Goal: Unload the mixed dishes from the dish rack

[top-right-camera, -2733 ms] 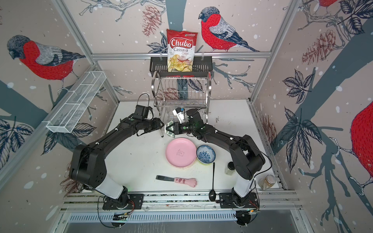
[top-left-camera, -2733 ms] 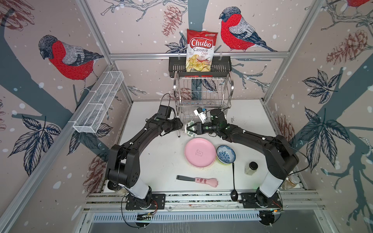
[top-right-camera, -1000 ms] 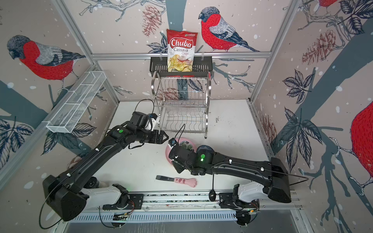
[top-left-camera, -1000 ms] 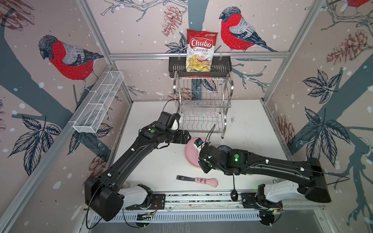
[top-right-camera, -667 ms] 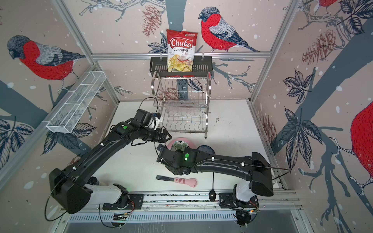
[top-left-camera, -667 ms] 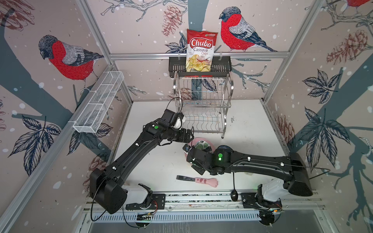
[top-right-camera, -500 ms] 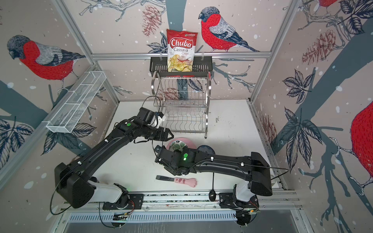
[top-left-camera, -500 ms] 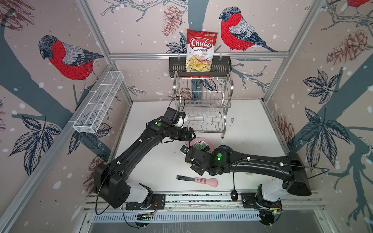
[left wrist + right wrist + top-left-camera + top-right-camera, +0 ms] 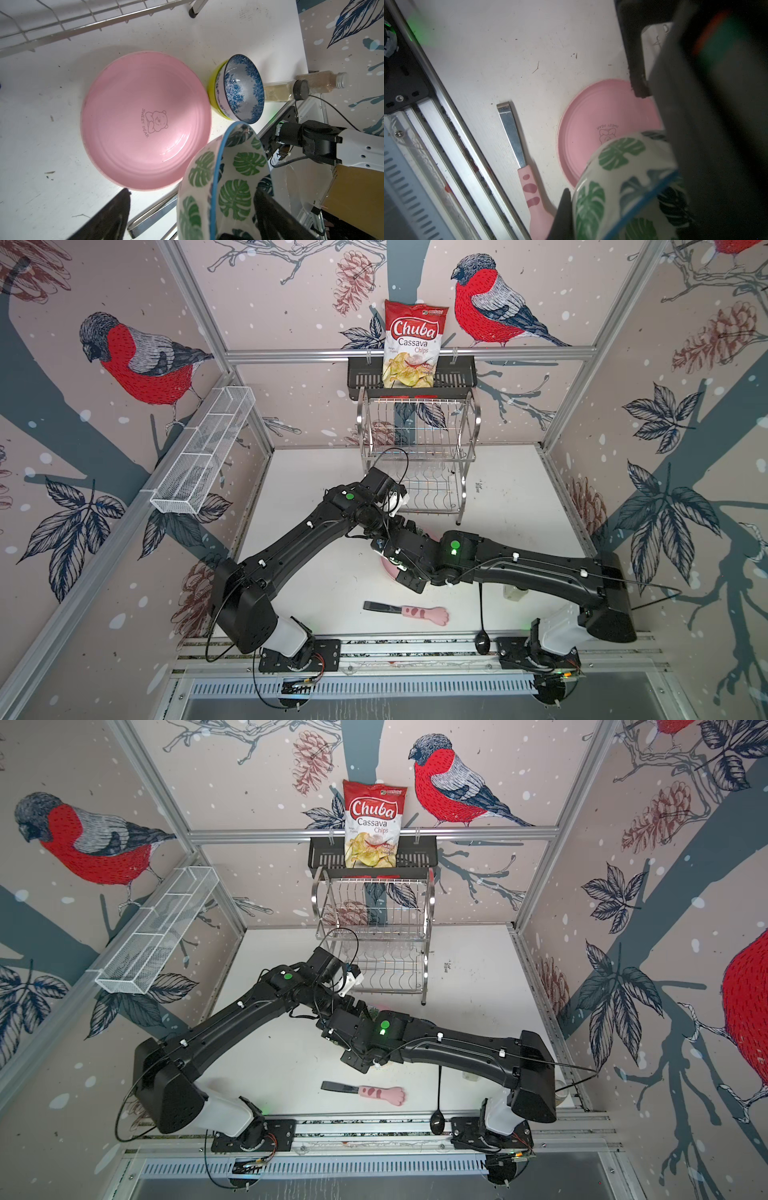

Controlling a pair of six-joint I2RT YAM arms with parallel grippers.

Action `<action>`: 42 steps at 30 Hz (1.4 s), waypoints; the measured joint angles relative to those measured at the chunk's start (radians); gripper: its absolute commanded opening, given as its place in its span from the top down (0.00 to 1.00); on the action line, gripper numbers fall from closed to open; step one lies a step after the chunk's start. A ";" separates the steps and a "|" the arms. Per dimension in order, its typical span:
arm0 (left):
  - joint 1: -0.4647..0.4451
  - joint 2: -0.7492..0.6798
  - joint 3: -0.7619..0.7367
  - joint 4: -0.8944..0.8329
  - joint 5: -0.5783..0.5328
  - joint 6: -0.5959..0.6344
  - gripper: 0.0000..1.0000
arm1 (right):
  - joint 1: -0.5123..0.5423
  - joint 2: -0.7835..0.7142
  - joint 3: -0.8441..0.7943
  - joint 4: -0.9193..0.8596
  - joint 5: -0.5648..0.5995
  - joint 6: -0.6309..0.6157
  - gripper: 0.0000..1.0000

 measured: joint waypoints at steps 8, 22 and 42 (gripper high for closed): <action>-0.007 0.011 -0.018 0.009 0.005 0.011 0.52 | -0.039 -0.006 0.055 -0.029 -0.065 -0.051 1.00; -0.010 0.054 -0.004 0.005 -0.015 -0.003 1.00 | -0.040 0.010 0.034 -0.045 -0.080 -0.181 0.91; -0.009 0.068 -0.014 0.021 0.012 -0.008 1.00 | -0.168 -0.243 -0.163 0.210 -0.220 0.060 0.49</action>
